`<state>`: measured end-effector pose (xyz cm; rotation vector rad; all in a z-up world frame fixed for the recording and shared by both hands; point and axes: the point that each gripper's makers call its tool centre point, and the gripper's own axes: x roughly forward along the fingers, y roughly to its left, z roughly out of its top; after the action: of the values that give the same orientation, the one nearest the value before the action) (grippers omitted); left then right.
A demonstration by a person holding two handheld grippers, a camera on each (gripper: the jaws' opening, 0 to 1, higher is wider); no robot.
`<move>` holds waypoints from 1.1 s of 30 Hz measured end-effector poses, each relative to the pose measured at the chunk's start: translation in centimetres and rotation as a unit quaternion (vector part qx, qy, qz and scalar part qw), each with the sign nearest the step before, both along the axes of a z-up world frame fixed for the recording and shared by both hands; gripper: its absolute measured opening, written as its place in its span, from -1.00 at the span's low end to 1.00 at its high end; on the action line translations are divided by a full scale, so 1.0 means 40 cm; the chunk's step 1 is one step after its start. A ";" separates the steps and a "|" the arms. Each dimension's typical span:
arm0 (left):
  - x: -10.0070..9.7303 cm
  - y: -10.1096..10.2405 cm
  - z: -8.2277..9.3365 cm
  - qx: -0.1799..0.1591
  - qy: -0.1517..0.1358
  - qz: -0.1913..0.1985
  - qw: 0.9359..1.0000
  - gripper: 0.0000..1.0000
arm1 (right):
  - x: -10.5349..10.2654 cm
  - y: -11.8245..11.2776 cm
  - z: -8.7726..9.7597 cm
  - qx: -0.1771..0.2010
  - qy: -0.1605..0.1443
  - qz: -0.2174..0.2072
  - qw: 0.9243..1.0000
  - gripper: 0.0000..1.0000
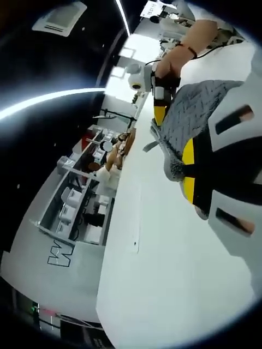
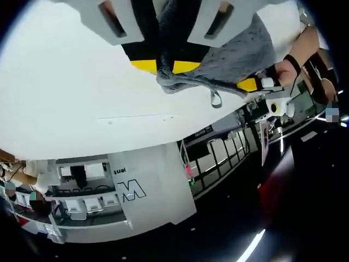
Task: Open the folded towel by lifting each exposed corner and separating the folded layers until the towel lies flat within the target outline without major curled edges
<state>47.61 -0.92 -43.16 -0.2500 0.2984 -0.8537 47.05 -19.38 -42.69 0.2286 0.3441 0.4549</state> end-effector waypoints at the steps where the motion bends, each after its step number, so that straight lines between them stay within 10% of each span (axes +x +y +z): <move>1: 0.000 -0.001 0.000 0.000 0.000 -0.001 1.000 -0.98 | 0.001 -0.001 0.000 0.000 0.000 0.000 1.000 -1.00; 33: -0.032 0.010 0.043 -0.008 -0.012 -0.021 1.000 -0.98 | -0.019 0.011 0.046 -0.004 -0.020 0.009 1.000 -1.00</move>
<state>46.34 -0.52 -41.46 -0.2482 0.2765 -0.9009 46.31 -18.92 -40.84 0.2079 0.3091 0.4741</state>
